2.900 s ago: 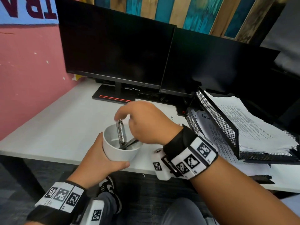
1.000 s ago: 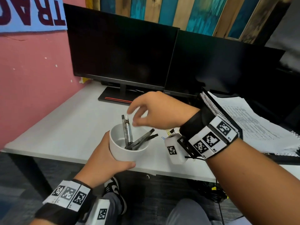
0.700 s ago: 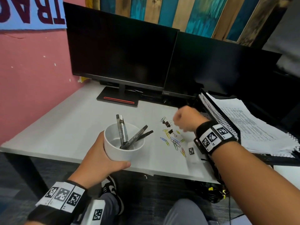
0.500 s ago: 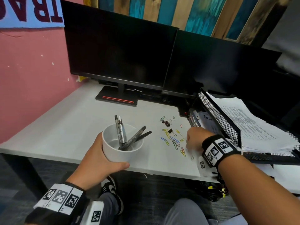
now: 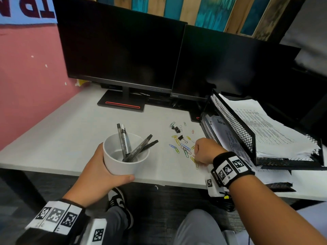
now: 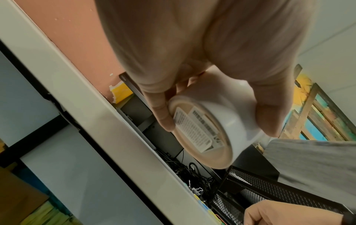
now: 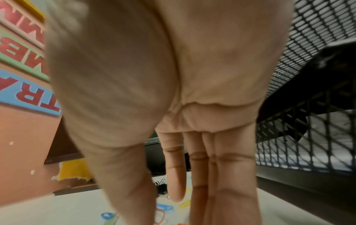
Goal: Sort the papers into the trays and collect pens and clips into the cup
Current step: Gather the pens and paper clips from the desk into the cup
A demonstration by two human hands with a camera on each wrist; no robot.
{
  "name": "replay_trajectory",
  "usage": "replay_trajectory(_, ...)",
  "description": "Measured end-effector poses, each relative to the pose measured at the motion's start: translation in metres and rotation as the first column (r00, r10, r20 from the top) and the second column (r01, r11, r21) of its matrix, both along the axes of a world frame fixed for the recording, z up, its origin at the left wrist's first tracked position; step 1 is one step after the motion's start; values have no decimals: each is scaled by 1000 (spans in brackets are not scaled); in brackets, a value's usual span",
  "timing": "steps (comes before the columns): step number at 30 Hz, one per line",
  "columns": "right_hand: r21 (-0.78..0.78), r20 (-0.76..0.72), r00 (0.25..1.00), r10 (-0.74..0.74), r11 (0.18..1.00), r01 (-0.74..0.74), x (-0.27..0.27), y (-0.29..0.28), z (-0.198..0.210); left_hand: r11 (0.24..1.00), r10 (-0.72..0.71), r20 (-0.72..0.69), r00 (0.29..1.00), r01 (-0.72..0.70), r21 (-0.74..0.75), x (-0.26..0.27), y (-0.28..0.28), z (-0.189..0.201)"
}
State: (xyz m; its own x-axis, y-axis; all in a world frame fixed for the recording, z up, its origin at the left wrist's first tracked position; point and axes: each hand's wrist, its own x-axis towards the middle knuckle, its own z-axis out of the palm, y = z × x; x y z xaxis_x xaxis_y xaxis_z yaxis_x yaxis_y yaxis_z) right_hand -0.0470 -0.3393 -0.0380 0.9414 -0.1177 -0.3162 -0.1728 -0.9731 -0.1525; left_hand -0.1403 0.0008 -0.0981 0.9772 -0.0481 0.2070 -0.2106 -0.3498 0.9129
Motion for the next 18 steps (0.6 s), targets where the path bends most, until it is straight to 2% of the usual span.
replay_trajectory(5,-26,-54,997,46,999,-48,-10,8,0,1000,16,-4,1000,-16,-6,1,2,0)
replay_trajectory(11,25,-69,995,70,997,-68,-11,11,-4,1000,4,-5,1000,-4,-2,1,-2,-1)
replay_trajectory(14,139,-35,999,-26,990,31,-8,0,-7,1000,-3,-4,1000,3,5,0,-1,-1)
replay_trajectory(18,414,7,978,-209,891,188,-9,-7,-3,1000,-7,-5,1000,7,12,1,2,-2)
